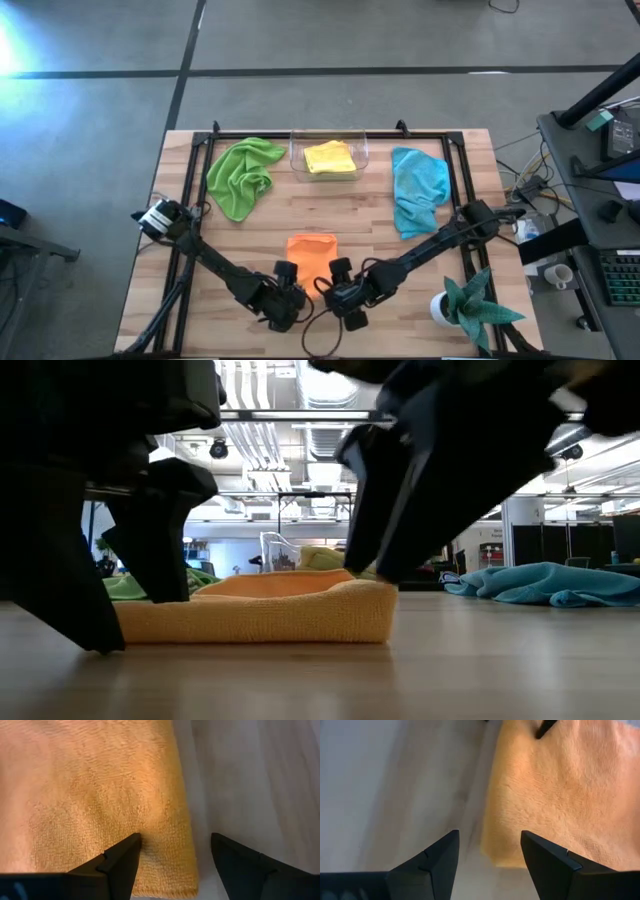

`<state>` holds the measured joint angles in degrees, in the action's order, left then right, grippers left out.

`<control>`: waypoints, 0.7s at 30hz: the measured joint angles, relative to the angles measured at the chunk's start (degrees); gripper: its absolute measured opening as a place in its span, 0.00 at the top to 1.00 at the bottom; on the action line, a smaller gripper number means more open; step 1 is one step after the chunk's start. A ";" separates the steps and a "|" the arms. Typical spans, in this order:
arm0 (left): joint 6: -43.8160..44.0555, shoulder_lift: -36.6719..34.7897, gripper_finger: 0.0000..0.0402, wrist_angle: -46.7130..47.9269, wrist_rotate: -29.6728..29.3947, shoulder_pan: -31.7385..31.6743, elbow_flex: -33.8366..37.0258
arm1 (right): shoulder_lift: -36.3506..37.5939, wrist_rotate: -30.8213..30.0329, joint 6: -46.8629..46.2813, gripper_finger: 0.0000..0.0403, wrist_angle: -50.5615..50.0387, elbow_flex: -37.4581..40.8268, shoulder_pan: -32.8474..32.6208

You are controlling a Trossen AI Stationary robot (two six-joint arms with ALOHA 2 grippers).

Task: Fold microfiber towels
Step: Put the orange towel into the transparent bin

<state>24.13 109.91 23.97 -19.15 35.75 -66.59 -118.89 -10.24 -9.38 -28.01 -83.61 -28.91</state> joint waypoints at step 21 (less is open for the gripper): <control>-0.48 0.31 0.98 0.81 -3.04 -0.52 0.26 | -3.54 -3.09 -4.16 0.69 -0.49 -0.09 1.19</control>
<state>23.65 110.21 24.77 -22.20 35.22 -66.32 -122.43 -13.33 -13.54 -28.50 -83.70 -27.73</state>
